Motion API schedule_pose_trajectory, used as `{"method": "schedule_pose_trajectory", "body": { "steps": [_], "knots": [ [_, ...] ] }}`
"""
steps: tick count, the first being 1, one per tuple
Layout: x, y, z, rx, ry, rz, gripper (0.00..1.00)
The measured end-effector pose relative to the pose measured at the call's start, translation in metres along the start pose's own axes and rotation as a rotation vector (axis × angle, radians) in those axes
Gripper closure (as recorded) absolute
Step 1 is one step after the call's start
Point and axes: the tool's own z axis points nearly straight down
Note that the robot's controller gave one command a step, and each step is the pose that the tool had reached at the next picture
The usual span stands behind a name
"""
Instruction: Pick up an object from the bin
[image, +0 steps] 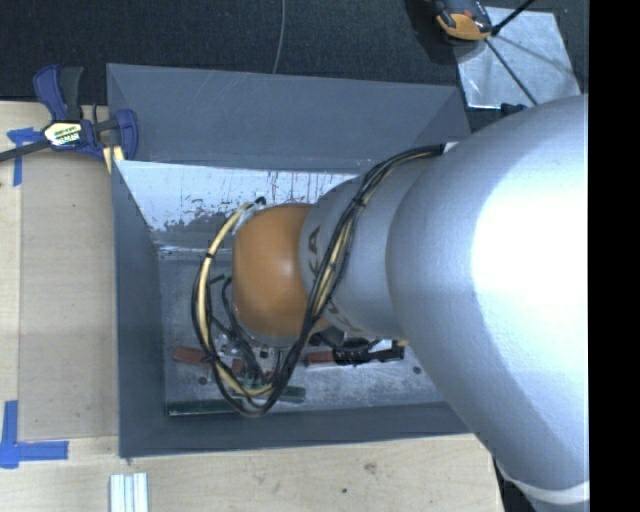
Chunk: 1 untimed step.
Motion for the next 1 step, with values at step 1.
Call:
{"method": "schedule_pose_trajectory", "body": {
  "steps": [1],
  "knots": [
    [0.0013, -0.0012, -0.0122, 0.005, 0.006, 0.0, 1.0]
  ]
}}
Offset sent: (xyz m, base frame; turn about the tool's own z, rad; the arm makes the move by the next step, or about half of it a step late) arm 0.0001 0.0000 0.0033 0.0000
